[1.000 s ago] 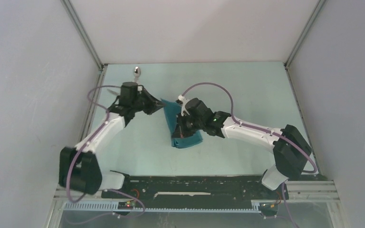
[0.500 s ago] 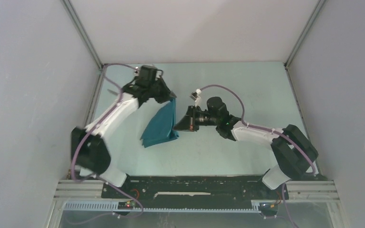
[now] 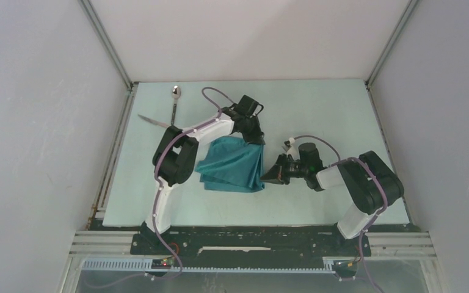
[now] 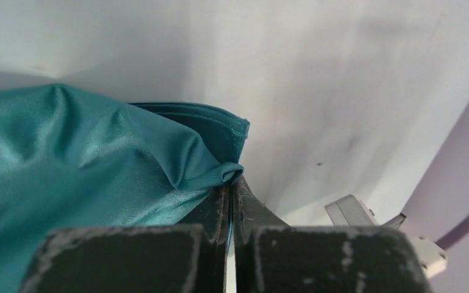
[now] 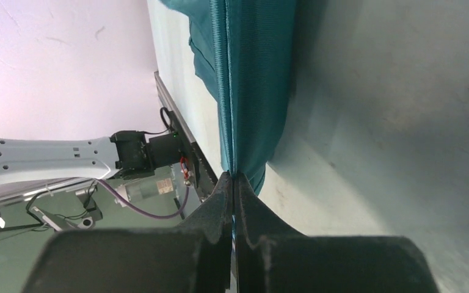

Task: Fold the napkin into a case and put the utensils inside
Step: Turn over the top corner of the square folded napkin at the center of the board, then smooth out the lower triangle-folded napkin at the center of the board.

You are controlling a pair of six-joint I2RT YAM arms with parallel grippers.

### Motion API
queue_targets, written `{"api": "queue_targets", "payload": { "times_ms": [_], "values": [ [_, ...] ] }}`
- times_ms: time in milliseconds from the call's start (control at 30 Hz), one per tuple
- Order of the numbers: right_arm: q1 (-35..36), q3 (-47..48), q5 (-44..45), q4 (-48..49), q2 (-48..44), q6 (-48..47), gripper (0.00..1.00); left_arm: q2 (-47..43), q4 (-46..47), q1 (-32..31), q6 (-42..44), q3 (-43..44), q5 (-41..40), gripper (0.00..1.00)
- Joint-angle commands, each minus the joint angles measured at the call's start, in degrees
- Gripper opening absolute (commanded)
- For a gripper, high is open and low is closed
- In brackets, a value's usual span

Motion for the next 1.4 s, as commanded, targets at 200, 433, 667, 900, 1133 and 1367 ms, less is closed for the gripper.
{"api": "queue_targets", "payload": {
  "times_ms": [200,433,667,900,1133,1367],
  "values": [
    [-8.9,-6.3,-2.8,-21.9,-9.8,-14.6,0.14,6.3,9.8,-1.9,-2.0,13.7,0.0,0.33],
    [-11.9,-3.1,13.5,-45.4,-30.7,-17.2,0.56,-6.1,-2.7,-2.9,14.3,11.0,-0.1,0.75],
    [-18.1,4.6,9.6,-41.2,-24.5,-17.1,0.6,-22.8,-4.3,-5.9,20.3,-11.7,-2.8,0.76],
    [-18.2,10.7,0.7,-29.3,-7.6,-11.5,0.51,-20.2,-1.6,-15.8,18.5,-17.7,-5.8,0.6],
    [-14.8,8.3,3.9,-35.5,-7.3,-16.8,0.47,-13.4,-5.3,-19.9,19.6,-13.8,-8.1,0.55],
    [-12.1,4.8,3.4,-34.1,-6.4,-16.6,0.43,-11.3,-6.2,-20.9,19.7,-12.5,-11.0,0.46]
  ]
}}
